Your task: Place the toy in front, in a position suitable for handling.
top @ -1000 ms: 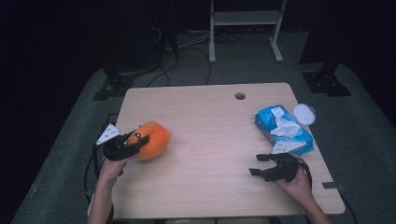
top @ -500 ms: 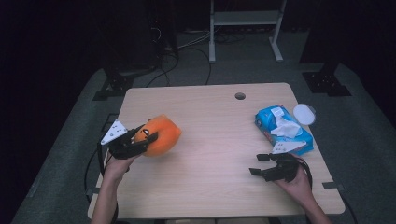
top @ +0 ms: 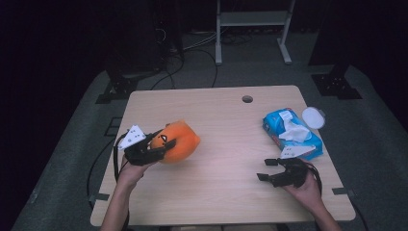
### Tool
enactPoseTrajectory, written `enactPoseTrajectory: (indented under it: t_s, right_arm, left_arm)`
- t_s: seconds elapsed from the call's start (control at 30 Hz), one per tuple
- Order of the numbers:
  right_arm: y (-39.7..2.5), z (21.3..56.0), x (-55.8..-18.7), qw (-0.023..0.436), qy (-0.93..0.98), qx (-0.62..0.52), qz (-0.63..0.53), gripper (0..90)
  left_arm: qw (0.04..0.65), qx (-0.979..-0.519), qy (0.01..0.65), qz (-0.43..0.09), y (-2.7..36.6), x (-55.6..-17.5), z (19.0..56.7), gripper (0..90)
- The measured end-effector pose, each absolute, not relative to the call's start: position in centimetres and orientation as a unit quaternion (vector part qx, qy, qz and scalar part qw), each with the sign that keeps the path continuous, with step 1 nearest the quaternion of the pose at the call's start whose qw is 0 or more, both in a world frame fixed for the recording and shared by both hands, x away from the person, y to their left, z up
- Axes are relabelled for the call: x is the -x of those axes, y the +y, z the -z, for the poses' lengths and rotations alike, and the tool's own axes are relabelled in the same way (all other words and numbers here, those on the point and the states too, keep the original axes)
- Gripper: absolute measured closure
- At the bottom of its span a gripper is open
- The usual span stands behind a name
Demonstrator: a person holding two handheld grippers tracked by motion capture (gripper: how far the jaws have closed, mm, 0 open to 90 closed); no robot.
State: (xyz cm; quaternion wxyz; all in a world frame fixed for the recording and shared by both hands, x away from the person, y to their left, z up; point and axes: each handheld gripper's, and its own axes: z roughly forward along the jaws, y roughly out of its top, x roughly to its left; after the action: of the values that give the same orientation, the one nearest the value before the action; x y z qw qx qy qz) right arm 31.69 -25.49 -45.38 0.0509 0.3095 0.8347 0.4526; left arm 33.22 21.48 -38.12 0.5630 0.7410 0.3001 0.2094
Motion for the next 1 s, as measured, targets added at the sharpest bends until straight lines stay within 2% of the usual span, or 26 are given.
enactPoseTrajectory:
  t_s: [1.0]
  right_arm:
    - [-25.7, 45.2, -31.6, 0.057, 0.835, -0.311, -0.451, 27.2]
  left_arm:
    - [0.561, -0.779, 0.237, -0.146, 14.0, -32.7, 40.3, 41.9]
